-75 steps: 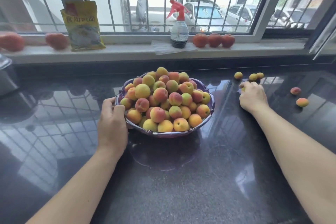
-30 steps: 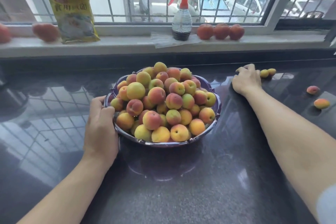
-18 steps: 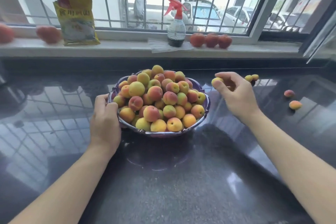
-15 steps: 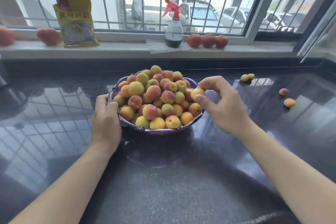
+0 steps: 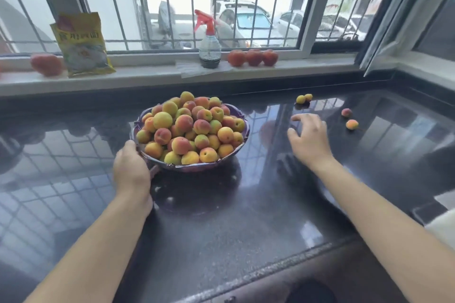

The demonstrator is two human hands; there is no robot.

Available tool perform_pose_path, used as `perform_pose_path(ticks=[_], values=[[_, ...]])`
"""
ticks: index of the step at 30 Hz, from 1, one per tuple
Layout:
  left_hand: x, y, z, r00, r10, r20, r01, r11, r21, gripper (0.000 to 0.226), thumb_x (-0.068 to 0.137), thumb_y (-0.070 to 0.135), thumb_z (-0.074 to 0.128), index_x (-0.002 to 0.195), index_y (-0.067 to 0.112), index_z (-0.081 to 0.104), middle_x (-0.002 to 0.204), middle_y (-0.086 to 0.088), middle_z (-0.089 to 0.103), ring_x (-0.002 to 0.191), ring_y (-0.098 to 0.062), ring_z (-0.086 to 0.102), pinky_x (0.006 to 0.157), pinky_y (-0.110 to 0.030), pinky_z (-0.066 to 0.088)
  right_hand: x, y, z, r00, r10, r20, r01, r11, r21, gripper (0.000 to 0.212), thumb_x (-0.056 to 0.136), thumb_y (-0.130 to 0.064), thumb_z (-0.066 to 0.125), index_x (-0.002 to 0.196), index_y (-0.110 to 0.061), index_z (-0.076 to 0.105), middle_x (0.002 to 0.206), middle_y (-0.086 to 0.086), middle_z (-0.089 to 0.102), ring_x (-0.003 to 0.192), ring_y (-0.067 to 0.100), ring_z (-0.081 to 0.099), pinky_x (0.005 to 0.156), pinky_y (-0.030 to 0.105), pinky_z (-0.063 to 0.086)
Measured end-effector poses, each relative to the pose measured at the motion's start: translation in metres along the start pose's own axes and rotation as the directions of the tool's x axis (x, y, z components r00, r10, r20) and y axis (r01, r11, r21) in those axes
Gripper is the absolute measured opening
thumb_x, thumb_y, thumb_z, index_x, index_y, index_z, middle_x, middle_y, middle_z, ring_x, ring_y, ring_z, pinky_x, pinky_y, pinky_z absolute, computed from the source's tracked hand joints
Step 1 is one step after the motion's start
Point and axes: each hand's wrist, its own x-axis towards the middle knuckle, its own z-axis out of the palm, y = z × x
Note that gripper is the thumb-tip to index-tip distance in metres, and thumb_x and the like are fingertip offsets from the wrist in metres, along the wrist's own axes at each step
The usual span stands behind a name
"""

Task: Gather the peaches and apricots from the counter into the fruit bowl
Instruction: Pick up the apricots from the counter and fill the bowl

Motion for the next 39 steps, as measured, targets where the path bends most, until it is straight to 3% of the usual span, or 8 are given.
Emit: perform_pose_path(ticks=[4, 8, 14, 20, 27, 31, 34, 39], values=[[-0.046, -0.018, 0.030, 0.996, 0.076, -0.042, -0.078, 0.996, -0.038, 0.058, 0.102, 0.065, 0.029, 0.151, 0.041, 0.049, 0.137, 0.009, 0.068, 0.123, -0.017, 0.068, 0.105, -0.047, 0.058, 0.029, 0.083, -0.021, 0.971, 0.235, 0.043, -0.203, 0.905, -0.374, 0.048, 0.097, -0.029, 0.051, 0.142, -0.013, 0.049, 0.162, 0.018, 0.019, 0.145, 0.041, 0.015, 0.123, 0.045, 0.011], [-0.050, -0.028, 0.036, 0.979, 0.163, -0.119, -0.160, 0.986, 0.040, 0.070, 0.097, 0.072, 0.022, 0.157, 0.042, 0.043, 0.149, 0.007, 0.061, 0.134, -0.020, 0.060, 0.119, -0.050, 0.047, 0.047, 0.117, -0.036, 0.945, 0.317, 0.083, -0.243, 0.848, -0.471, 0.054, 0.100, -0.044, 0.041, 0.149, -0.020, 0.040, 0.166, 0.006, 0.004, 0.149, 0.039, 0.003, 0.123, 0.050, 0.012], [-0.043, -0.036, 0.028, 0.979, 0.195, -0.053, -0.196, 0.981, -0.012, 0.084, 0.082, 0.086, 0.027, 0.154, 0.046, 0.045, 0.146, 0.011, 0.062, 0.134, -0.017, 0.061, 0.117, -0.050, 0.050, 0.055, 0.117, -0.035, 0.907, 0.407, 0.110, -0.317, 0.831, -0.457, 0.055, 0.101, -0.042, 0.029, 0.144, -0.013, 0.049, 0.161, 0.002, 0.019, 0.138, 0.038, 0.030, 0.113, 0.049, 0.031], [-0.042, -0.037, 0.026, 0.984, 0.170, -0.043, -0.170, 0.985, -0.009, 0.083, 0.082, 0.086, 0.028, 0.154, 0.048, 0.044, 0.147, 0.013, 0.062, 0.135, -0.016, 0.061, 0.117, -0.050, 0.049, 0.040, 0.109, -0.038, 0.962, 0.274, 0.009, -0.259, 0.917, -0.302, 0.028, 0.097, -0.018, 0.038, 0.117, -0.023, 0.058, 0.135, 0.009, 0.039, 0.125, 0.035, 0.038, 0.104, 0.046, 0.038], [-0.029, -0.022, 0.028, 0.988, 0.111, -0.107, -0.104, 0.992, 0.069, 0.069, 0.099, 0.072, 0.024, 0.149, 0.035, 0.055, 0.143, 0.002, 0.065, 0.130, -0.024, 0.063, 0.116, -0.051, 0.050, 0.025, 0.017, -0.015, 0.995, 0.005, 0.097, -0.006, 1.000, 0.012, 0.027, 0.100, -0.024, 0.056, 0.126, -0.016, 0.061, 0.116, 0.011, 0.063, 0.106, 0.032, 0.058, 0.089, 0.036, 0.045], [0.020, 0.004, 0.006, 0.999, 0.052, -0.012, -0.051, 0.997, 0.050, 0.054, 0.105, 0.063, 0.039, 0.112, 0.023, 0.075, 0.113, -0.005, 0.081, 0.110, -0.029, 0.076, 0.097, -0.046, 0.062, 0.014, -0.055, -0.006, 0.979, -0.005, 0.203, -0.109, 0.830, 0.547, 0.025, 0.096, -0.032, 0.067, 0.115, -0.016, 0.067, 0.105, 0.002, 0.073, 0.096, 0.014, 0.067, 0.082, 0.023, 0.049], [0.029, 0.011, -0.009, 0.994, 0.109, 0.024, -0.110, 0.991, 0.076, 0.050, 0.115, 0.049, 0.035, 0.104, 0.017, 0.073, 0.095, -0.002, 0.082, 0.094, -0.022, 0.077, 0.074, -0.031, 0.063, 0.002, -0.087, 0.004, 0.974, -0.112, 0.196, -0.043, 0.760, 0.648, 0.013, 0.093, -0.030, 0.071, 0.103, -0.021, 0.068, 0.097, 0.000, 0.074, 0.091, 0.011, 0.068, 0.081, 0.022, 0.052], [0.023, -0.001, -0.015, 0.963, 0.222, 0.152, -0.245, 0.957, 0.158, 0.048, 0.103, 0.057, 0.042, 0.109, 0.026, 0.078, 0.115, -0.010, 0.080, 0.115, -0.033, 0.074, 0.102, -0.055, 0.059, -0.017, -0.101, 0.034, 0.951, -0.279, 0.129, 0.169, 0.825, 0.539, 0.015, 0.089, -0.024, 0.075, 0.099, -0.031, 0.066, 0.095, -0.023, 0.065, 0.102, 0.013, 0.058, 0.095, 0.032, 0.046]])
